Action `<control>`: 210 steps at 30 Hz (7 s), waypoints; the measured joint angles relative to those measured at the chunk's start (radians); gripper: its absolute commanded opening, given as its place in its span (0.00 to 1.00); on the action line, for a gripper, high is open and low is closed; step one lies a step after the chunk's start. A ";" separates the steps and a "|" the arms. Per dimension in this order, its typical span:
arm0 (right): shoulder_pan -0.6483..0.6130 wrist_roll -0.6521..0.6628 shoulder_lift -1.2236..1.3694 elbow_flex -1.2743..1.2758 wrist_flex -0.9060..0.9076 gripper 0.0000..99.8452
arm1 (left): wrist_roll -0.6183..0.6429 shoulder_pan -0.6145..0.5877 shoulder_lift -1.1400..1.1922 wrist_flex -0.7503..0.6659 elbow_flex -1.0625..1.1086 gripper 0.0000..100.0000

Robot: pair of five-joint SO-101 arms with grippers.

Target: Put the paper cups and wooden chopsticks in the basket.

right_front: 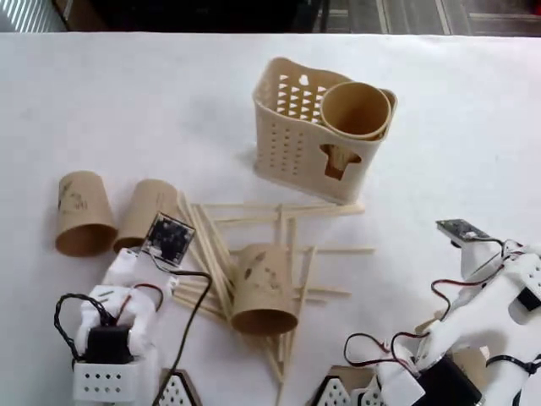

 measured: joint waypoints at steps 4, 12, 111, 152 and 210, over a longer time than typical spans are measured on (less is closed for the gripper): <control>0.002 -0.043 0.000 0.009 -0.061 0.34 | 0.000 0.000 0.000 0.000 0.000 0.08; -0.008 -0.066 0.000 0.068 -0.100 0.37 | 0.000 0.000 0.000 0.000 0.000 0.08; -0.465 -0.717 -0.298 -0.117 -0.321 0.35 | 0.000 0.000 0.000 0.000 0.000 0.08; 0.207 -0.322 -0.394 0.041 -0.404 0.35 | 0.000 0.000 0.000 0.000 0.000 0.08; -0.029 -0.743 0.485 -0.629 -0.384 0.02 | 0.000 0.000 0.000 0.000 0.000 0.08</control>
